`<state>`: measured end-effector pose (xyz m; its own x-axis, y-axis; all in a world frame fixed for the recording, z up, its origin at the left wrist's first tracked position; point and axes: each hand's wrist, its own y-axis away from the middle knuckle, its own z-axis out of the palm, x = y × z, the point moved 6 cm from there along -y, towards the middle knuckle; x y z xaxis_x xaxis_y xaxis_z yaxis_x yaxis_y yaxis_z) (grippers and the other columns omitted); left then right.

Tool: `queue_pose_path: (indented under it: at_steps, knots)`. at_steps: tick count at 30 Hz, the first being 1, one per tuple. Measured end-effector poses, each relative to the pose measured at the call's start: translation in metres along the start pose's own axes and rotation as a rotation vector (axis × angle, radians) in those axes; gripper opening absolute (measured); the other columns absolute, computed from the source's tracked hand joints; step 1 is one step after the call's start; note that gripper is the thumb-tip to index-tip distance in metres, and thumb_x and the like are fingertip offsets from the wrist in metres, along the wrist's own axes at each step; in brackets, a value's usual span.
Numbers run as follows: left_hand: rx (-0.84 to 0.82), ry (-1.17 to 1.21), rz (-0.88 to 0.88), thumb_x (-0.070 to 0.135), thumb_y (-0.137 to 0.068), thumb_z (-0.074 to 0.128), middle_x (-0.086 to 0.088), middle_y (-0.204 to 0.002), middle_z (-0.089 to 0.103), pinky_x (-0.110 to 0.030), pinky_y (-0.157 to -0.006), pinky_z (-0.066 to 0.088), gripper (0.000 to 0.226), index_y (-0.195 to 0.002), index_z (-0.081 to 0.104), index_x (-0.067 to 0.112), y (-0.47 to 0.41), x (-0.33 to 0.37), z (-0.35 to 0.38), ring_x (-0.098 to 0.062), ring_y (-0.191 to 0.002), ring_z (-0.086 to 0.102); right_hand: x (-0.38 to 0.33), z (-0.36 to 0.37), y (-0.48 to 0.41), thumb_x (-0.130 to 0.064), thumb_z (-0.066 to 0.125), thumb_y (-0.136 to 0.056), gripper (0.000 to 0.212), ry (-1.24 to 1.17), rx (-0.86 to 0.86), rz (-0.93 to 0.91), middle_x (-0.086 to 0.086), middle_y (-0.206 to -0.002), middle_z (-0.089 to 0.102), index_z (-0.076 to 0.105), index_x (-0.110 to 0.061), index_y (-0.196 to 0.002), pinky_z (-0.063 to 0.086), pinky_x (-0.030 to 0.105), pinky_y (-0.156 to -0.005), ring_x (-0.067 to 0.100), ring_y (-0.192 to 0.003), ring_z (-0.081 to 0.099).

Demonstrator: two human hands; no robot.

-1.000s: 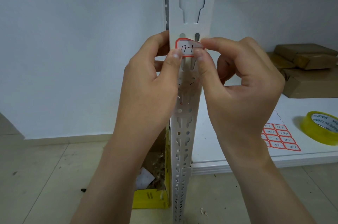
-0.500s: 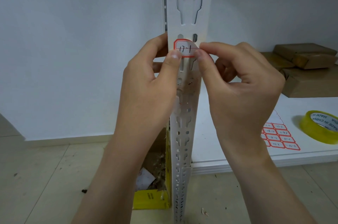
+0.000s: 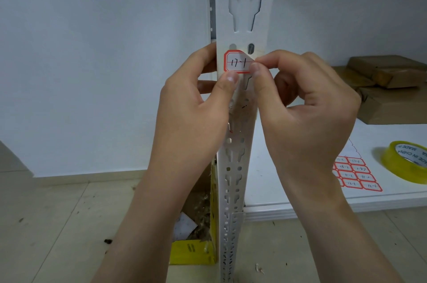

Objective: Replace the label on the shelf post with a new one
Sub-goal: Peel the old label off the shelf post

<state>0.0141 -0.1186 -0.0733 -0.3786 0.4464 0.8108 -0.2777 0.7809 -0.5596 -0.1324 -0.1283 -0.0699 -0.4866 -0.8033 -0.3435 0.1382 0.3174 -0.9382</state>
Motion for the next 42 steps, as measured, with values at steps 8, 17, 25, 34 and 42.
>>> queue_pose_path:
  at_steps: [8,17,25,34,42]
  knots:
    - [0.008,0.015,-0.011,0.024,-0.103,0.061,0.021,-0.116,0.073,-0.009,-0.074,0.057,0.034,-0.137,0.064,0.029,-0.001,-0.001,-0.0003,-0.001,-0.096,0.074,-0.0006,0.0002,0.0003,-0.014,0.073,-0.098,0.011,-0.012,-0.001,0.004,-0.007,-0.068,0.047,0.078,-0.006,-0.093,0.037,0.017,-0.057,0.014,-0.057,0.044]
    - [0.026,0.03,-0.04,0.027,-0.102,0.063,0.018,-0.122,0.073,-0.009,-0.075,0.057,0.037,-0.138,0.064,0.029,-0.0003,-0.0012,-0.0006,-0.006,-0.099,0.075,-0.0022,0.0004,0.0002,-0.014,0.075,-0.097,0.01,-0.017,-0.016,0.015,-0.01,-0.067,0.045,0.079,-0.006,-0.093,0.033,0.009,-0.058,0.011,-0.058,0.041]
    - [0.034,0.035,-0.045,0.026,-0.102,0.063,0.018,-0.119,0.074,-0.007,-0.069,0.055,0.036,-0.138,0.064,0.029,0.0006,0.0,-0.0004,-0.005,-0.093,0.075,-0.0037,-0.0004,-0.0006,-0.015,0.074,-0.097,0.011,-0.011,-0.026,0.009,-0.006,-0.061,0.043,0.079,-0.009,-0.089,0.03,0.013,-0.057,0.015,-0.056,0.039]
    - [0.037,0.048,-0.051,0.024,-0.102,0.063,0.016,-0.119,0.075,-0.016,-0.072,0.061,0.036,-0.137,0.065,0.028,0.0008,-0.0011,0.0002,-0.008,-0.092,0.076,-0.0043,-0.0013,-0.0009,-0.015,0.075,-0.097,0.01,-0.017,-0.037,0.008,-0.005,-0.06,0.042,0.079,-0.01,-0.088,0.03,0.015,-0.056,0.015,-0.055,0.039]
    - [0.04,0.048,-0.049,0.025,-0.102,0.063,0.018,-0.114,0.075,-0.01,-0.066,0.057,0.033,-0.135,0.066,0.028,0.0011,-0.0021,0.0003,0.0,-0.088,0.074,-0.0053,-0.0016,-0.0018,-0.015,0.075,-0.096,0.01,-0.017,-0.046,0.003,-0.005,-0.059,0.041,0.079,-0.011,-0.087,0.03,0.016,-0.056,0.015,-0.055,0.038]
